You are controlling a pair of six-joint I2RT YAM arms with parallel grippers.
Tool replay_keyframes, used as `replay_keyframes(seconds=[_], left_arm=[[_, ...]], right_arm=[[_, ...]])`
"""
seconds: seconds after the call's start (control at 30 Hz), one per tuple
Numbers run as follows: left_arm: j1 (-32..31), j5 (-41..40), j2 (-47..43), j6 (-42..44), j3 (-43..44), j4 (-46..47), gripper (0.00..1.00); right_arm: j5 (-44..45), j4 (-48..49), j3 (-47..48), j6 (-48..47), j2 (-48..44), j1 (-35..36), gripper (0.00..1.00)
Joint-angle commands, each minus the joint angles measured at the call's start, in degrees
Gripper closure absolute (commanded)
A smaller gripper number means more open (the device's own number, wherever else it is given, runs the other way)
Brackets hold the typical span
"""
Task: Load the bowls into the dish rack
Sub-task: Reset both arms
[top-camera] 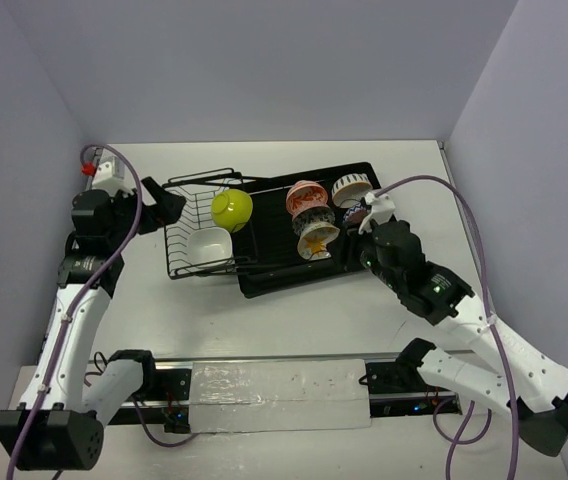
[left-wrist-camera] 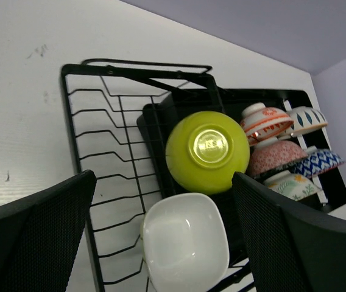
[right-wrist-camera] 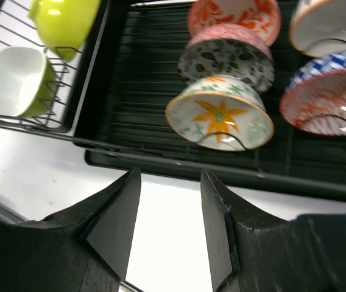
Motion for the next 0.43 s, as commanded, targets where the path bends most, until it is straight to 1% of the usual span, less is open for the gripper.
replay_keyframes(seconds=[0.0,0.07,0.2,0.27,0.33,0.37,0.4], left_arm=[[-5.42,-4.43,-0.63,3.07,0.94,0.17,0.01],[-7.54,-6.88,-0.98,3.51,1.12,-0.53,0.01],[-14.03,-8.82,-2.65,4.12,0.85,-1.85,0.01],[-15.8,-10.05,-3.26,4.3,0.77,-2.29,0.01],[-17.65,-10.93,-4.06,4.56,-0.2,-2.12,0.01],[-18.09,-11.64,-4.15,4.48,-0.46,-1.94,0.01],[-18.53,-12.69,-3.89,4.39,-0.2,-2.46,0.01]], right_arm=[[4.9,-1.96,-0.85,0.47,-3.38,0.58,0.48],[4.98,-2.75,-0.85,0.64,-5.75,0.67,0.48],[7.26,-3.28,-1.46,0.56,-10.84,0.84,0.48],[7.53,-3.63,-1.64,0.38,-12.26,1.19,0.48],[12.61,-5.21,-1.64,2.3,-13.14,1.19,0.48],[13.76,-5.3,-1.64,2.31,-12.97,1.19,0.48],[14.04,-5.13,-1.47,2.4,-13.23,2.06,0.46]])
